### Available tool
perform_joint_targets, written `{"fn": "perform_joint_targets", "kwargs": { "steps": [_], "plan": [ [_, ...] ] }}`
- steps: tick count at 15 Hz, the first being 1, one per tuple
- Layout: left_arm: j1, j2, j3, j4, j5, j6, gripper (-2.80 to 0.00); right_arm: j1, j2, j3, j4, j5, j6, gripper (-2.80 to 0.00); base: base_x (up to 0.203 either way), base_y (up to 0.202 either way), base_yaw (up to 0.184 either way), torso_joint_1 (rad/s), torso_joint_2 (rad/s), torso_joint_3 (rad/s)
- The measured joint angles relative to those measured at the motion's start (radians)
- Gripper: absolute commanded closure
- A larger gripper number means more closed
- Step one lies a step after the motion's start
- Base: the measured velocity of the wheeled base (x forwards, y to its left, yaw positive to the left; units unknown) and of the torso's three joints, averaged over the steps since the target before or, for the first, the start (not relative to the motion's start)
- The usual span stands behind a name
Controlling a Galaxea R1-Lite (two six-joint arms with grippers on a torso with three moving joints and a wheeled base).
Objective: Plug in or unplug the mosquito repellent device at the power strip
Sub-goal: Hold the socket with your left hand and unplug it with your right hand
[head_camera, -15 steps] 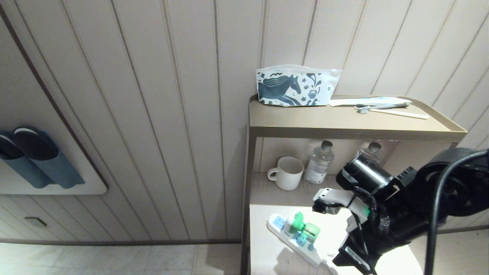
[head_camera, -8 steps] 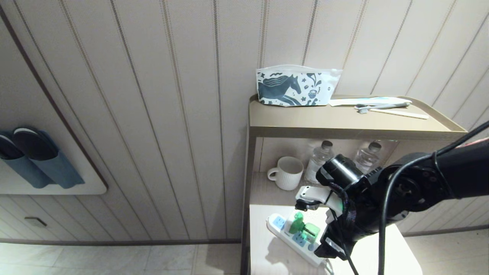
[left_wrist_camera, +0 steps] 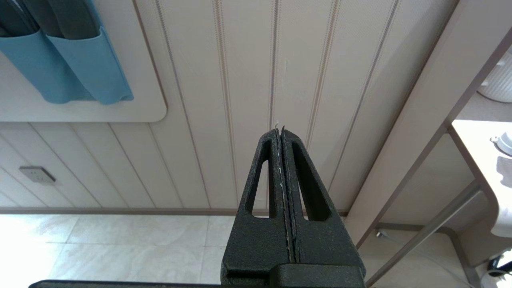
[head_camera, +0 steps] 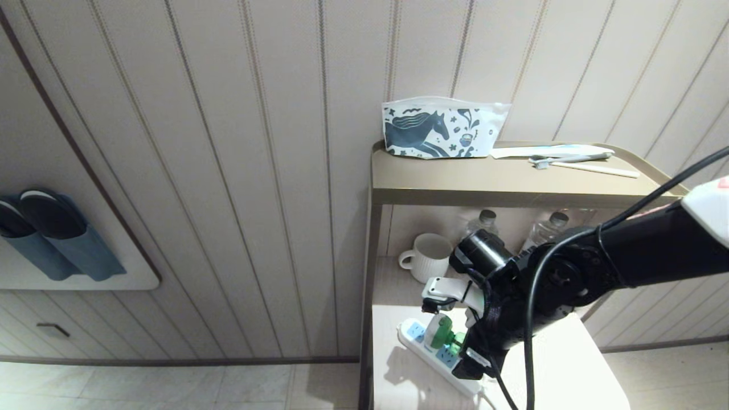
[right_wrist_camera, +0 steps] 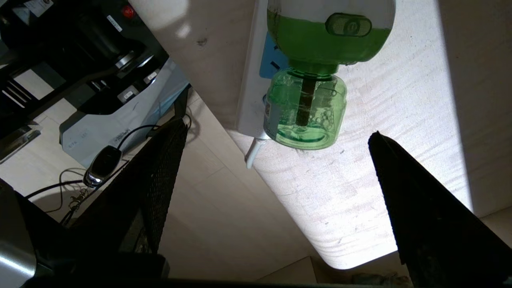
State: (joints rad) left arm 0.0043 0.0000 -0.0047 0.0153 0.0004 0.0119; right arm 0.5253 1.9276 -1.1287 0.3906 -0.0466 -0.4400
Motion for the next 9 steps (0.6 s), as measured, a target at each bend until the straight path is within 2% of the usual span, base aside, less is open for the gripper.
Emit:
{"fn": "perform_joint_targets", "kwargs": {
  "steps": [9],
  "plan": [
    [0.0,0.0,0.0,0.0,0.0,0.0,0.0,-0.012,0.132,-0.127,0.0,0.001,-0.046,-2.8,0.0,0.0,0.0,0.0,0.0,0.0]
  ]
}}
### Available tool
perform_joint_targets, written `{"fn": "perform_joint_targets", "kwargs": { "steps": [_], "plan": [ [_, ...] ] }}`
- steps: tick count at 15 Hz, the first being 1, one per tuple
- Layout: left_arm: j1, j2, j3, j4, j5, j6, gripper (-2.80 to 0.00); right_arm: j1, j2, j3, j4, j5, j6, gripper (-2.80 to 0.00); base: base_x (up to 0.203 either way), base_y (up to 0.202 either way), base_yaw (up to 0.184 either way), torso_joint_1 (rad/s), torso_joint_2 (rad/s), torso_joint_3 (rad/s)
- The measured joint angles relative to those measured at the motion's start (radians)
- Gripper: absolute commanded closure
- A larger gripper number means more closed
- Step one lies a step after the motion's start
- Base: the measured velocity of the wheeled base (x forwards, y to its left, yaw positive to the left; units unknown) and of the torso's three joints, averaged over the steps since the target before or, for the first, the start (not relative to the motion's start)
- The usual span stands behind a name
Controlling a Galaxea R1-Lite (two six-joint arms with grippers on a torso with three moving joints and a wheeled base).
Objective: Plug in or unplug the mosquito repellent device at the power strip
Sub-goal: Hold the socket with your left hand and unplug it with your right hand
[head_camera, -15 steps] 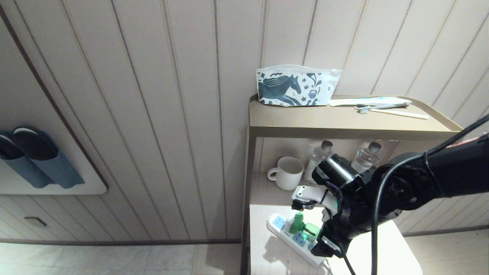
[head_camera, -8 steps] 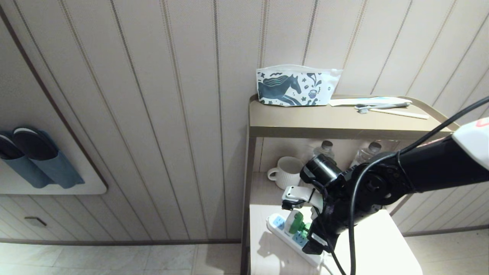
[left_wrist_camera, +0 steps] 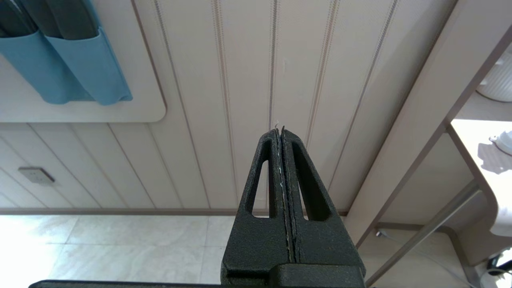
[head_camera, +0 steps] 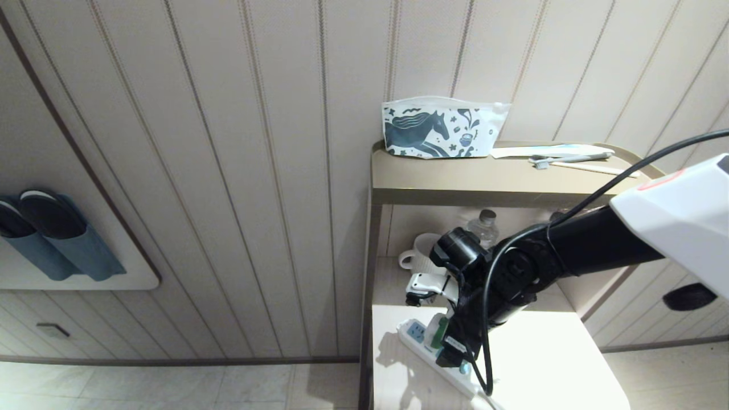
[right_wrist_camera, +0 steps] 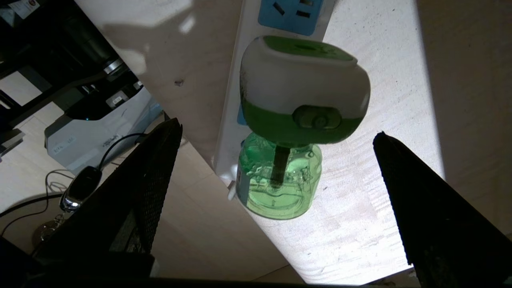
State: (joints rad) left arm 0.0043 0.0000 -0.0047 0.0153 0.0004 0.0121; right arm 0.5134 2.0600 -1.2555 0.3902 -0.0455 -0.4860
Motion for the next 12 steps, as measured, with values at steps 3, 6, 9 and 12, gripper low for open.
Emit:
{"fn": "perform_joint_targets", "kwargs": {
  "steps": [3,6,9,12],
  "plan": [
    [0.0,0.0,0.0,0.0,0.0,0.0,0.0,-0.002,0.042,-0.044,0.0,0.0,-0.015,-2.8,0.0,0.0,0.0,0.0,0.0,0.0],
    [0.0,0.0,0.0,0.0,0.0,-0.001,0.0,-0.003,0.082,-0.073,0.0,0.0,-0.019,-2.8,0.0,0.0,0.0,0.0,0.0,0.0],
    [0.0,0.0,0.0,0.0,0.0,0.0,0.0,-0.002,0.114,-0.101,0.0,0.0,-0.025,-2.8,0.0,0.0,0.0,0.0,0.0,0.0],
    [0.0,0.0,0.0,0.0,0.0,0.0,0.0,-0.001,0.127,-0.116,0.001,0.0,-0.033,-2.8,0.0,0.0,0.0,0.0,0.0,0.0]
  ]
}}
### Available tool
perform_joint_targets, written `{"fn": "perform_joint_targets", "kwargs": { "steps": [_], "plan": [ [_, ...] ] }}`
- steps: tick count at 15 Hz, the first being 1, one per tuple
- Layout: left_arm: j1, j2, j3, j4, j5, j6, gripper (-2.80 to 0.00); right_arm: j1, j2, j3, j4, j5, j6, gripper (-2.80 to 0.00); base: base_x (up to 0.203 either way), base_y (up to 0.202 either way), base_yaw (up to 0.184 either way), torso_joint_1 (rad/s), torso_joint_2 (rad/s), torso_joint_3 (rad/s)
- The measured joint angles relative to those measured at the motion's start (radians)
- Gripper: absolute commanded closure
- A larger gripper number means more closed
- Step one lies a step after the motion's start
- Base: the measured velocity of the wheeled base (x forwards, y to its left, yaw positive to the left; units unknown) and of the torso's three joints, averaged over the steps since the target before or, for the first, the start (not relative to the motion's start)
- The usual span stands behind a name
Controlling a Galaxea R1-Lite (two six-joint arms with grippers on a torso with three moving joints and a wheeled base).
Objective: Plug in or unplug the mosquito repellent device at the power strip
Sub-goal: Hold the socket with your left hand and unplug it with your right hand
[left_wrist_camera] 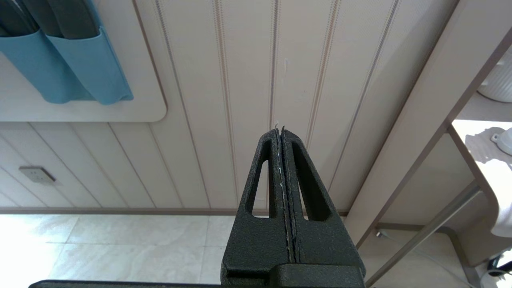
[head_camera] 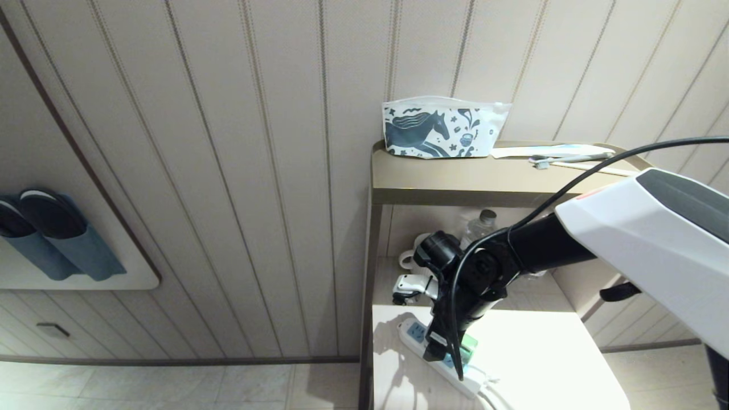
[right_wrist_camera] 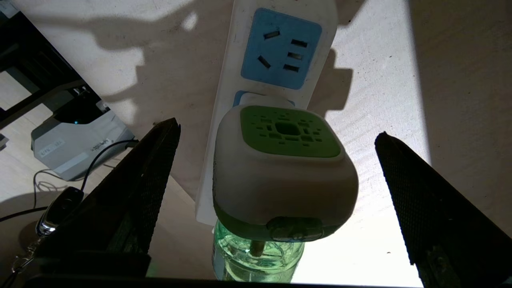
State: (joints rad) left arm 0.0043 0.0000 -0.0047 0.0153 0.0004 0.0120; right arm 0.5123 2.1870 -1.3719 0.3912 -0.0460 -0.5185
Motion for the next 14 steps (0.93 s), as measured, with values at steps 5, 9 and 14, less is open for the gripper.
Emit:
{"fn": "perform_joint_targets", "kwargs": {
  "steps": [5,9,14],
  "plan": [
    [0.0,0.0,0.0,0.0,0.0,0.0,0.0,0.0,0.01,-0.019,0.0,0.0,0.001,0.0,0.0,0.0,0.0,0.0,0.0,0.0],
    [0.0,0.0,0.0,0.0,0.001,0.0,0.0,0.0,0.012,-0.021,0.002,0.0,0.002,0.0,0.0,0.0,0.0,0.0,0.0,0.0],
    [0.0,0.0,0.0,0.0,0.0,0.0,0.0,0.001,0.014,-0.008,0.0,0.0,0.008,0.0,0.0,0.0,0.0,0.0,0.0,0.0]
  ]
}}
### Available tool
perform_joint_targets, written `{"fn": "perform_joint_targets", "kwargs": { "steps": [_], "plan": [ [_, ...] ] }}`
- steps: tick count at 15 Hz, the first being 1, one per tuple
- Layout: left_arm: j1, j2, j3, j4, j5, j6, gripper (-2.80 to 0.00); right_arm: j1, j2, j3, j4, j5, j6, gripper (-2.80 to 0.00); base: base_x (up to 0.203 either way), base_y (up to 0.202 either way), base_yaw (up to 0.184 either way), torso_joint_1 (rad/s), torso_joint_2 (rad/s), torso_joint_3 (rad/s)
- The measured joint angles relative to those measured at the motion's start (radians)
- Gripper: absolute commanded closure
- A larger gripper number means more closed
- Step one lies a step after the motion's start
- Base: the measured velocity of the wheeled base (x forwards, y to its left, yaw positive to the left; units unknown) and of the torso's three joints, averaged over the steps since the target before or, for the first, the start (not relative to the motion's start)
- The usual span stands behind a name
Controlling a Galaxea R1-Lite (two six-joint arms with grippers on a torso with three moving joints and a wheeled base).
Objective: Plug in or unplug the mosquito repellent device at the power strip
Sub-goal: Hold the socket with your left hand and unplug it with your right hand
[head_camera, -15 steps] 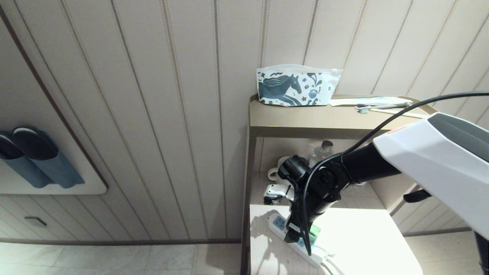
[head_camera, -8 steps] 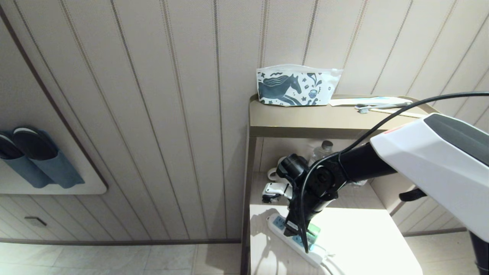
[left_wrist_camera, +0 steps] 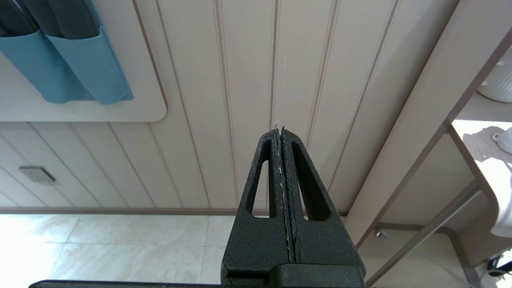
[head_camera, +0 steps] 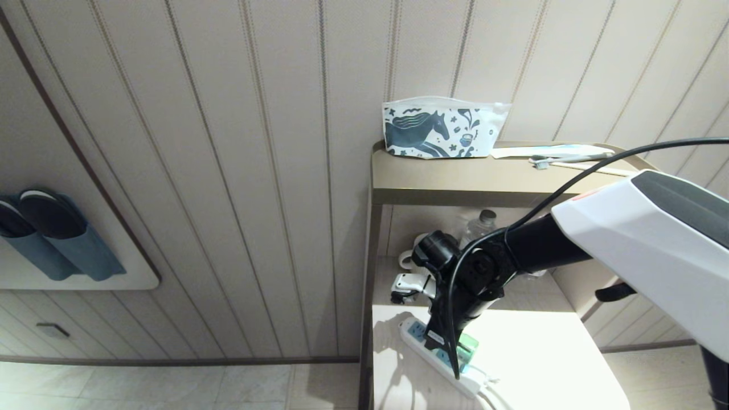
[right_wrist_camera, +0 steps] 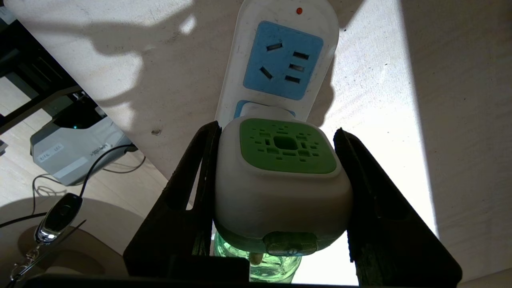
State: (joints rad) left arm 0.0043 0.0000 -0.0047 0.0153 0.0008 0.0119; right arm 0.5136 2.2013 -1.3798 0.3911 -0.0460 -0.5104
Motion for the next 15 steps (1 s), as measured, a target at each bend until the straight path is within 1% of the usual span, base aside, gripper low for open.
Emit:
{"fn": "perform_joint_targets", "kwargs": {
  "steps": [12,13,15],
  "plan": [
    [0.0,0.001,-0.008,0.008,0.006,0.0,0.0,0.01,-0.008,0.011,0.002,0.0,0.009,0.0,0.0,0.0,0.0,0.0,0.0,0.0],
    [0.0,0.007,-0.043,0.024,0.014,-0.008,0.0,0.011,-0.009,0.01,0.002,0.0,0.011,0.0,0.0,0.0,0.0,0.0,0.0,0.0],
    [-0.003,0.061,-0.18,0.038,0.027,-0.054,0.0,0.017,-0.011,0.009,0.002,0.0,0.012,0.0,0.0,0.0,0.0,0.0,0.0,0.0]
  ]
}}
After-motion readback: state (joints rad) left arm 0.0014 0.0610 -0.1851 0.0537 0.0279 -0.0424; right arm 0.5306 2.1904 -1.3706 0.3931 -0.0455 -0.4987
